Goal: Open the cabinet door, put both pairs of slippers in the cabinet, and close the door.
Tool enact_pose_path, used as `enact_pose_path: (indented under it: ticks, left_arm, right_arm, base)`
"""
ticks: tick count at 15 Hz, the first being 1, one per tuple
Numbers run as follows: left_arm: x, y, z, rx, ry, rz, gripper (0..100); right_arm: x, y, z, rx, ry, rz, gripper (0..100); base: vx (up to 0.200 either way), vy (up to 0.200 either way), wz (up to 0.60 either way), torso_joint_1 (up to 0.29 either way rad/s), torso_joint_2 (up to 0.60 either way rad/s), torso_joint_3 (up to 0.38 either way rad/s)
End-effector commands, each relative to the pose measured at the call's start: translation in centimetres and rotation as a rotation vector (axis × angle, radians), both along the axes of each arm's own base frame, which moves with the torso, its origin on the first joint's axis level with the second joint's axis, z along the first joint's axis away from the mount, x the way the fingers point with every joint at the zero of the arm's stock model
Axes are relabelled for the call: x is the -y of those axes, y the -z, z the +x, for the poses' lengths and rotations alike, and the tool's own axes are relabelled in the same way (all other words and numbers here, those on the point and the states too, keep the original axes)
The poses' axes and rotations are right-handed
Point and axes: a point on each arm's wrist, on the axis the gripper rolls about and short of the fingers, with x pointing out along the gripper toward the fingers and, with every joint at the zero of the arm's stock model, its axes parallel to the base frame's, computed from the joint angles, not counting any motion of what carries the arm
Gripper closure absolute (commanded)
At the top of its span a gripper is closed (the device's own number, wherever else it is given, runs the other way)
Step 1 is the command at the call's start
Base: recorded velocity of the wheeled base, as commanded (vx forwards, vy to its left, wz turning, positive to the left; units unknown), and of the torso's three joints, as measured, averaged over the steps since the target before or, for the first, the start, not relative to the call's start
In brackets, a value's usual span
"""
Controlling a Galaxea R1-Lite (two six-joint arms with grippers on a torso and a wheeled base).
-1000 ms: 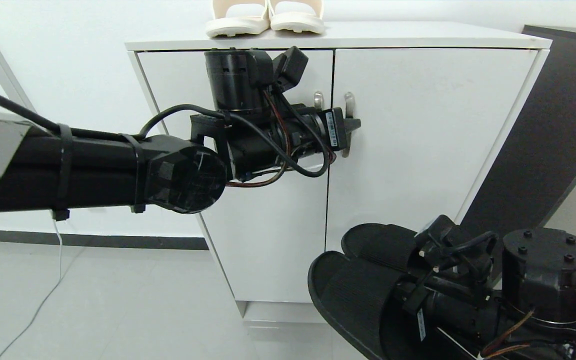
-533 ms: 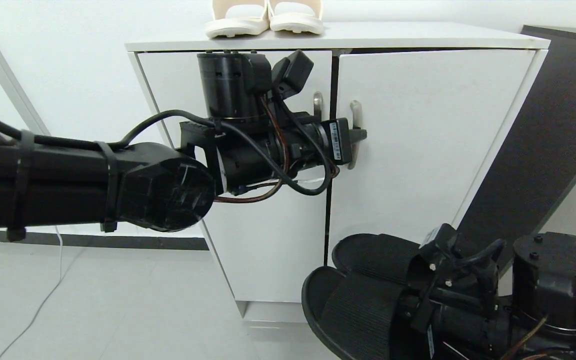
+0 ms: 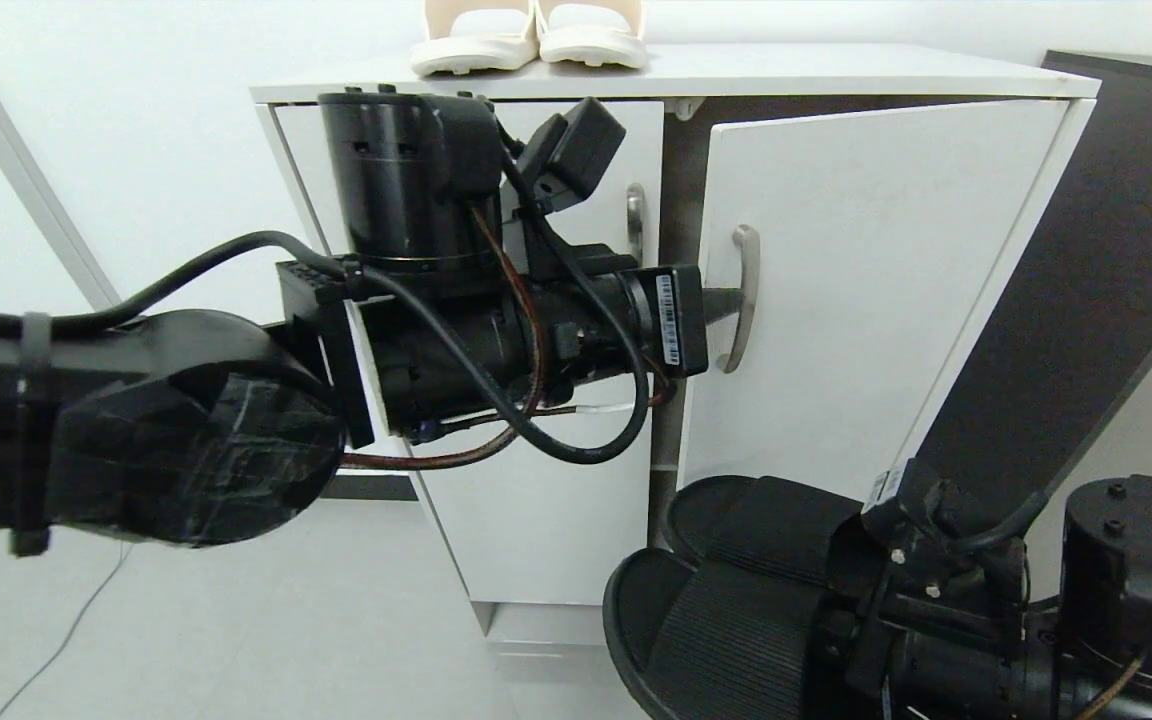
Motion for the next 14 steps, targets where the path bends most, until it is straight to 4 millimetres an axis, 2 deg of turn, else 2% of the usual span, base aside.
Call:
enact_pose_path:
  ticks: [1,4,9,14]
  left_arm:
    - [-1.1,-1.0,-1.5,0.02,0.002,-0.019,100]
    - [-2.2,-1.2,-2.0,0.022,-0.017,-0.023,100]
    - [-3.2,-0.7,-0.2,0.006,-0.066,-0.015,100]
    - [-0.9,0.5,3.3,0.018,-0.083,-0.02,100]
  right_arm:
    - [0.0,0.0,-0.1,0.0,-0.004,0.0,100]
    - [0.1,0.5,-0.3,0.015,-0.016,-0.034,100]
    - [0.0,0.8,-0.5,0.016,-0.027,-0.054,100]
    - [0.1,1.1,-0.6,0.009,-0.027,-0.062,100]
  base:
    - [0.0,0.0,0.0,0.0,0.0,0.0]
    - [0.0,0.0,0.0,0.0,0.0,0.0]
    - [0.0,0.0,0.0,0.0,0.0,0.0]
    - [0.0,0.0,0.0,0.0,0.0,0.0]
